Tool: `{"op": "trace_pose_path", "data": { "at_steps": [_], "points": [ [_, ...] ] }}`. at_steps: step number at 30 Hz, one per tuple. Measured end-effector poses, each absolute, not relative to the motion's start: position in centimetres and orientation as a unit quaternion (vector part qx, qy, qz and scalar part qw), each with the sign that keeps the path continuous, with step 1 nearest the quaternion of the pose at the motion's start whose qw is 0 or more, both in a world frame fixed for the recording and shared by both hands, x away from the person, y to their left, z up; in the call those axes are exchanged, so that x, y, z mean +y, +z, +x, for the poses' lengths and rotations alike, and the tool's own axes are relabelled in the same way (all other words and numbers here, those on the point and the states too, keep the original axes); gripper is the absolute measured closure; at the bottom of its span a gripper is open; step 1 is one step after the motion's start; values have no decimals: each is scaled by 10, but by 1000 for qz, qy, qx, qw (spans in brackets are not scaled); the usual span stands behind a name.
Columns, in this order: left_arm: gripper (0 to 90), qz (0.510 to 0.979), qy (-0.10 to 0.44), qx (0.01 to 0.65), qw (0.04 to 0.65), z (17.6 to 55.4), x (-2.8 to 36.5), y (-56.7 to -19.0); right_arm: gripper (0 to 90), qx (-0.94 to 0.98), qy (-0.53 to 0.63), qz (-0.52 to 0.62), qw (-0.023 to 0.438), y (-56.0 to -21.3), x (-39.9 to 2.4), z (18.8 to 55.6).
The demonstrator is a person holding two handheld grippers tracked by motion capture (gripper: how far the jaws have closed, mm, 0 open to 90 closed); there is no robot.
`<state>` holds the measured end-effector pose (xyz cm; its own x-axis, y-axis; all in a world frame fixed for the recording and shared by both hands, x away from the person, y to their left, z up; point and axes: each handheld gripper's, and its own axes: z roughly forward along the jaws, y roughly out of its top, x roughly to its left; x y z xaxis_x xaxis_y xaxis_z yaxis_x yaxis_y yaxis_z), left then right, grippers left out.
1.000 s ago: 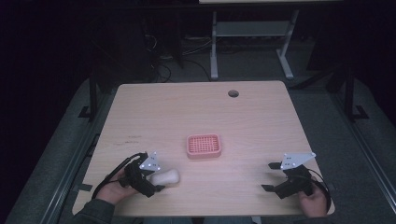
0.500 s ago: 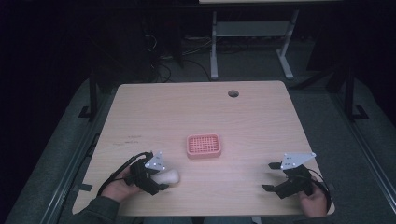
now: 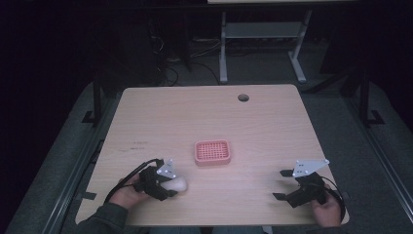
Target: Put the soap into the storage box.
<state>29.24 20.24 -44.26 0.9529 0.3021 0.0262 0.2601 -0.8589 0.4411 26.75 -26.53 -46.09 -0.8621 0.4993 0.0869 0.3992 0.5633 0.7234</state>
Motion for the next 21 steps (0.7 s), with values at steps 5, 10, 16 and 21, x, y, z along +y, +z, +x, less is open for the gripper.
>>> {"op": "trace_pose_path", "data": {
  "at_steps": [5,10,16,21],
  "points": [
    [473,963,46,146,221,293,202,-443,141,882,392,252,66,-461,-265,267],
    [472,963,47,146,220,292,202,-444,141,882,392,252,67,-461,-265,267],
    [476,963,44,150,222,292,201,-444,141,882,393,251,67,-460,-265,267],
    [487,962,42,157,220,292,200,-443,141,882,394,251,67,-460,-264,267]
  ]
}}
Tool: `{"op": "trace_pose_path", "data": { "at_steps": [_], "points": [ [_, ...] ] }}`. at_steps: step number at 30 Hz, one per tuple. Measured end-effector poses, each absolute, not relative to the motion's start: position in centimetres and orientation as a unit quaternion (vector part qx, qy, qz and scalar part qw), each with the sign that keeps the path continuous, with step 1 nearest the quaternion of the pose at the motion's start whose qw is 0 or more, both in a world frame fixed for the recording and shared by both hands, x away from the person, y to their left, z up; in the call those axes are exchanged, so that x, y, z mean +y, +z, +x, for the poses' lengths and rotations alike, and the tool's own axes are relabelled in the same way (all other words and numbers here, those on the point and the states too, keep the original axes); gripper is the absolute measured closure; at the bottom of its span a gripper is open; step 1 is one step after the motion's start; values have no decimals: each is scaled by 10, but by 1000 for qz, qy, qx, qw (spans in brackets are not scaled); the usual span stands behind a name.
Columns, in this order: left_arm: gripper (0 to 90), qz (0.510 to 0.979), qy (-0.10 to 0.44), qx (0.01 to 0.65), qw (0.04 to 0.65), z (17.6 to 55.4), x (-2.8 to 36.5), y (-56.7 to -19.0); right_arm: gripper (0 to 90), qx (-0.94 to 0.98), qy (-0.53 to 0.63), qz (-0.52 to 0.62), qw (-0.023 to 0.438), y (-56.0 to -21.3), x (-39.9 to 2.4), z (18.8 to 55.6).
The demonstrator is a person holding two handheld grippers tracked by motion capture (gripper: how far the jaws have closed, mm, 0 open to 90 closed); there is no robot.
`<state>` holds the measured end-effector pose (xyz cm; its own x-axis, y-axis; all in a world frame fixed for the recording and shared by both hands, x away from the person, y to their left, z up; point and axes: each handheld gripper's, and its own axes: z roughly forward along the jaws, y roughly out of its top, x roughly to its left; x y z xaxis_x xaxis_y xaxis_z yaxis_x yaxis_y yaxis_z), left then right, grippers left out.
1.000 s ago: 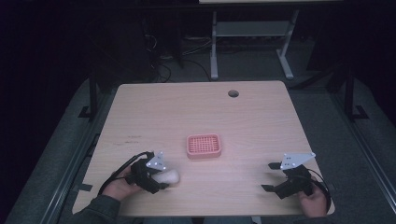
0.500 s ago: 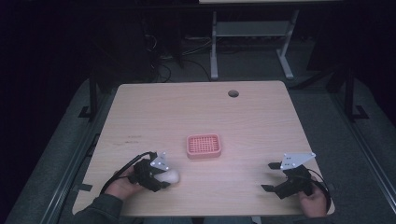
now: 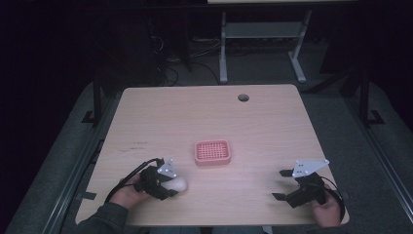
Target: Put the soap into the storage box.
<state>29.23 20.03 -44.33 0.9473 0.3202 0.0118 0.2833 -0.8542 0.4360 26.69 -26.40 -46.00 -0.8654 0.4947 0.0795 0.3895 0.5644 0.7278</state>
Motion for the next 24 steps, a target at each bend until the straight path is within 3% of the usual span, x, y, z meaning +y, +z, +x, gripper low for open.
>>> {"op": "trace_pose_path", "data": {
  "at_steps": [24],
  "points": [
    [494,962,53,155,220,290,194,-430,141,875,405,254,72,-458,-267,263]
  ]
}}
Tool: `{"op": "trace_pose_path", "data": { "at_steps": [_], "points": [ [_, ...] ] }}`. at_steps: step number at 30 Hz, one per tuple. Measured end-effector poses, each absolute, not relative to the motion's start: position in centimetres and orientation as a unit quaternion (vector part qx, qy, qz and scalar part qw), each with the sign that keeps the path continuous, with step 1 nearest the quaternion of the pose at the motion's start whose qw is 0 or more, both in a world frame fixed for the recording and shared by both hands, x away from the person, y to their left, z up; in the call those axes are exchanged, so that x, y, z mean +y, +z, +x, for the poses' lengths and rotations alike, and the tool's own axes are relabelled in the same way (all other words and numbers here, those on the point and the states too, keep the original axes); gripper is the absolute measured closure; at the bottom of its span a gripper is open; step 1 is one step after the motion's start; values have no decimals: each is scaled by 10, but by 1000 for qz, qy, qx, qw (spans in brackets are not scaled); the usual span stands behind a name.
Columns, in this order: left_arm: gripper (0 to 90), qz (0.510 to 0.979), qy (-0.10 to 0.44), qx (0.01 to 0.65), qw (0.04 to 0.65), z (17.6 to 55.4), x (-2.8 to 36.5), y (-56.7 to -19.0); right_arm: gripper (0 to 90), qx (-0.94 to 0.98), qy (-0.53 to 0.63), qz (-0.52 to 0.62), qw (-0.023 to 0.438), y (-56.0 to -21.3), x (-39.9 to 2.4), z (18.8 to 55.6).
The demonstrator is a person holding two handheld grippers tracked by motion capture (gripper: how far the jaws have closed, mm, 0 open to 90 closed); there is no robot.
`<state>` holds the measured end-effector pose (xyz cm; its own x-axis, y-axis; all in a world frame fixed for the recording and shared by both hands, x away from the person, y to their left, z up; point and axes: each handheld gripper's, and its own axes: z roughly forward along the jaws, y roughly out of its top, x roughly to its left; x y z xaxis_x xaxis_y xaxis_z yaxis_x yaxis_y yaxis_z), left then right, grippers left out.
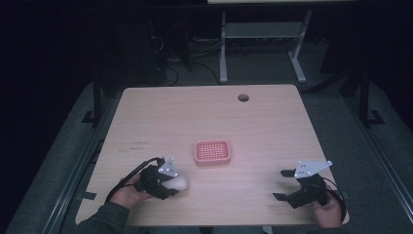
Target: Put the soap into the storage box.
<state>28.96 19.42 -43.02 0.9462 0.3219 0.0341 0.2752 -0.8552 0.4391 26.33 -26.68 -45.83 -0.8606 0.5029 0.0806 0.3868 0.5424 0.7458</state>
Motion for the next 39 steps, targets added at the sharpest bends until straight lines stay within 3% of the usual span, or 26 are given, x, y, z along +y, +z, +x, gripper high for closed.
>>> {"op": "trace_pose_path", "data": {
  "at_steps": [39],
  "points": [
    [493,967,48,131,211,331,159,-405,140,869,420,251,72,-457,-269,260]
  ]
}}
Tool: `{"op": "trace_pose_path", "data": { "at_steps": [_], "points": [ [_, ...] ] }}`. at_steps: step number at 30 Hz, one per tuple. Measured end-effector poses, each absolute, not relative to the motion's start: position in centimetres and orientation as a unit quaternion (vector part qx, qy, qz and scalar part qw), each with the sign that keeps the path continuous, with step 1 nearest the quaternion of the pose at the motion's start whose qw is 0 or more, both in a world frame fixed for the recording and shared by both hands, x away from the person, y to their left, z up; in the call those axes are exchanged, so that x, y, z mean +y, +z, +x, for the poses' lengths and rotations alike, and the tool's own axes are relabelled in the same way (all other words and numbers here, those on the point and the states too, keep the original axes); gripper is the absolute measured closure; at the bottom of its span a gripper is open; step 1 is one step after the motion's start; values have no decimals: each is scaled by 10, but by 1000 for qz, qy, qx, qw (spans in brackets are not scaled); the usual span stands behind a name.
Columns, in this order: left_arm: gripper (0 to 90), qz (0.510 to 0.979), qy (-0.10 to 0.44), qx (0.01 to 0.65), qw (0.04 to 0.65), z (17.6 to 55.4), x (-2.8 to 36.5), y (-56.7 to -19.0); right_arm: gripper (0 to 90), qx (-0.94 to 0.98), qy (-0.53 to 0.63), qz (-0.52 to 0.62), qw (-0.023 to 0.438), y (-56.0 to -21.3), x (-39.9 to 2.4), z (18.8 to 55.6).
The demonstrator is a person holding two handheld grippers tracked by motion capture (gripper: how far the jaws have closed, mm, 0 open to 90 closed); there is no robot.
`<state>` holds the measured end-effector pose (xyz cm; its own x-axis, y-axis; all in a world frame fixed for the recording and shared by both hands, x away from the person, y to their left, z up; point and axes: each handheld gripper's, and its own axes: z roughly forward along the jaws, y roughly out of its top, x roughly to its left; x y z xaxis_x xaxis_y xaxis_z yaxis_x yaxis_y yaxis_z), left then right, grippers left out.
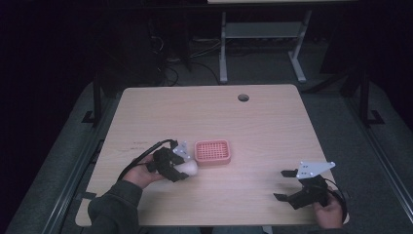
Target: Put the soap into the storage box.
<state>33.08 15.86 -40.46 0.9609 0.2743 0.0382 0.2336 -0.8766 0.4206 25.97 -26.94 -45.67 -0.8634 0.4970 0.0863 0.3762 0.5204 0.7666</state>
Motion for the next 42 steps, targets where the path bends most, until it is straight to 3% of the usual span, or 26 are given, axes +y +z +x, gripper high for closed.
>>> {"op": "trace_pose_path", "data": {
  "at_steps": [42],
  "points": [
    [493,968,37,115,219,367,131,-393,141,863,430,255,74,-457,-274,259]
  ]
}}
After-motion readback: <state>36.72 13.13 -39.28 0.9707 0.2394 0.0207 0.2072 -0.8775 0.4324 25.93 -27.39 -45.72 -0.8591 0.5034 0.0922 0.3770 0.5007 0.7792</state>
